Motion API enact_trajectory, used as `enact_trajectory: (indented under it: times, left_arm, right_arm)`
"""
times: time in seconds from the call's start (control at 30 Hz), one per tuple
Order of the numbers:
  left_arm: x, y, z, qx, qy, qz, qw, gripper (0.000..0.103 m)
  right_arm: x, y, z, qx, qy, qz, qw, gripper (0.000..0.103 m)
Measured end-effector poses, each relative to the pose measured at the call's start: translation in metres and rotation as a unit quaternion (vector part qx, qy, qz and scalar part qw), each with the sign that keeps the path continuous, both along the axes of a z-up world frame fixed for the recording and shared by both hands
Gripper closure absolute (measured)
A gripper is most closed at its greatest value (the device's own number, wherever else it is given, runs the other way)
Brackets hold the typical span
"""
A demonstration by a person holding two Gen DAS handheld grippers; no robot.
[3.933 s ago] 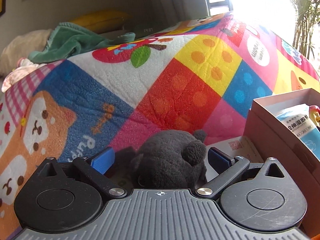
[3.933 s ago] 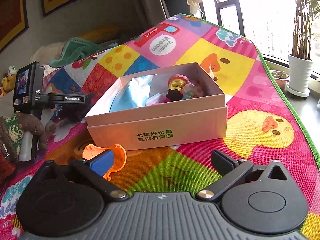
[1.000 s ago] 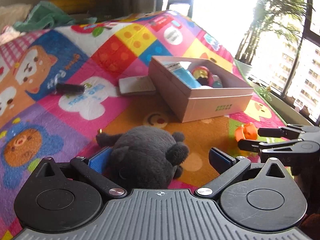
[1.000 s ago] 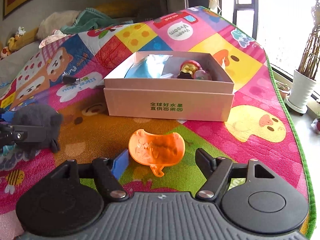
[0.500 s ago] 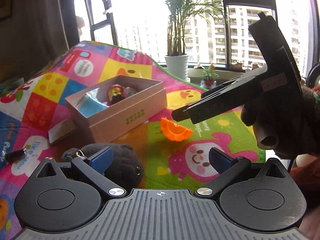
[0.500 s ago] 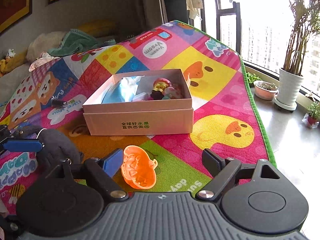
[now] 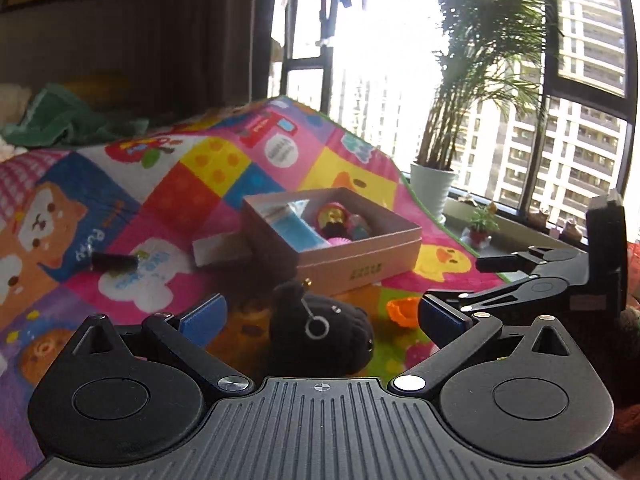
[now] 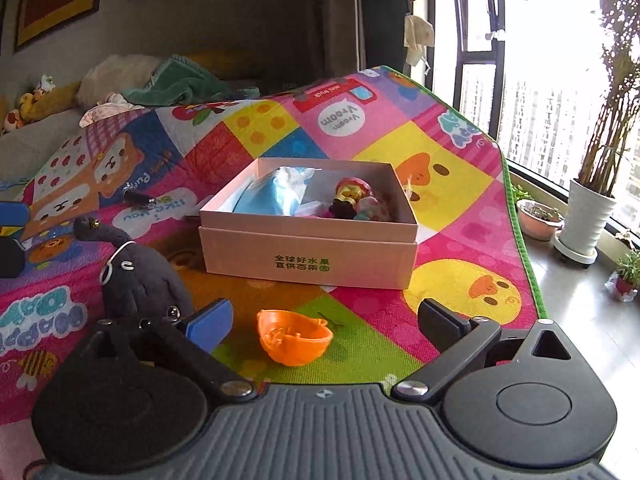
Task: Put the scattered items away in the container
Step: 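Carry the plush cat with the left tool toward the right tool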
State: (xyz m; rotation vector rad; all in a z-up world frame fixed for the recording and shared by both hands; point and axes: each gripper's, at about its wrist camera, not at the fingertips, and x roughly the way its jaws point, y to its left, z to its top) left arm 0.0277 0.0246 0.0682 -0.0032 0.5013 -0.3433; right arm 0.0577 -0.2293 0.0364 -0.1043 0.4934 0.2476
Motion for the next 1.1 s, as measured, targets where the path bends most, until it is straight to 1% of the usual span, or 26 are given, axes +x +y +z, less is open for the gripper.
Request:
enact_trajectory:
  times: [0.07, 0.13, 0.23, 0.3, 0.33, 0.4, 0.5, 0.6, 0.67, 0.77, 0.9, 1.0, 1.03, 1.1]
  left_arm:
    - [0.012, 0.009, -0.013, 0.017, 0.034, 0.06, 0.9975, 0.0]
    - [0.021, 0.028, -0.025, 0.012, 0.069, 0.117, 0.9906, 0.0]
    - [0.031, 0.05, -0.034, -0.02, 0.095, 0.145, 0.9846, 0.0]
    - [0.032, 0.056, -0.037, -0.022, 0.096, 0.151, 0.9836, 0.0]
    - [0.031, 0.057, -0.037, -0.018, 0.094, 0.152, 0.9837, 0.0]
    - [0.031, 0.056, -0.038, -0.011, 0.092, 0.153, 0.9839, 0.0]
    - [0.031, 0.057, -0.039, -0.012, 0.094, 0.148, 0.9844, 0.0]
    - [0.034, 0.06, -0.039, -0.007, 0.095, 0.143, 0.9851, 0.0]
    - [0.035, 0.062, -0.037, -0.008, 0.09, 0.143, 0.9856, 0.0]
    - [0.033, 0.068, -0.029, -0.023, 0.076, 0.142, 0.9866, 0.0]
    - [0.026, 0.075, -0.016, -0.066, 0.052, 0.127, 0.9884, 0.0]
    - [0.024, 0.068, -0.013, -0.092, 0.052, 0.1, 0.9894, 0.0]
    - [0.024, 0.062, -0.013, -0.095, 0.054, 0.085, 0.9903, 0.0]
    - [0.023, 0.045, -0.016, -0.088, 0.059, 0.06, 0.9926, 0.0]
  right_arm:
    - [-0.006, 0.018, 0.001, -0.032, -0.012, 0.038, 0.999, 0.004]
    - [-0.014, 0.039, -0.001, -0.07, -0.03, 0.081, 0.994, 0.004]
    - [-0.019, 0.074, -0.008, -0.122, -0.053, 0.138, 0.981, 0.004]
    - [-0.014, 0.094, -0.015, -0.143, -0.056, 0.164, 0.975, 0.004]
    - [-0.01, 0.102, -0.018, -0.148, -0.051, 0.171, 0.973, 0.004]
    - [0.001, 0.11, -0.023, -0.143, -0.025, 0.177, 0.974, 0.004]
    - [0.011, 0.11, -0.023, -0.106, 0.023, 0.191, 0.976, 0.004]
    - [0.008, 0.108, -0.02, -0.066, 0.054, 0.222, 0.971, 0.004]
    - [0.001, 0.11, -0.019, -0.056, 0.058, 0.235, 0.969, 0.003]
    - [-0.007, 0.113, -0.019, -0.038, 0.066, 0.251, 0.965, 0.003]
    - [-0.013, 0.114, -0.02, -0.032, 0.066, 0.256, 0.964, 0.002]
    - [-0.015, 0.11, -0.02, -0.034, 0.067, 0.248, 0.966, 0.002]
    - [-0.017, 0.107, -0.019, -0.036, 0.064, 0.244, 0.967, 0.002]
    - [-0.024, 0.096, -0.016, -0.047, 0.049, 0.237, 0.969, 0.002]
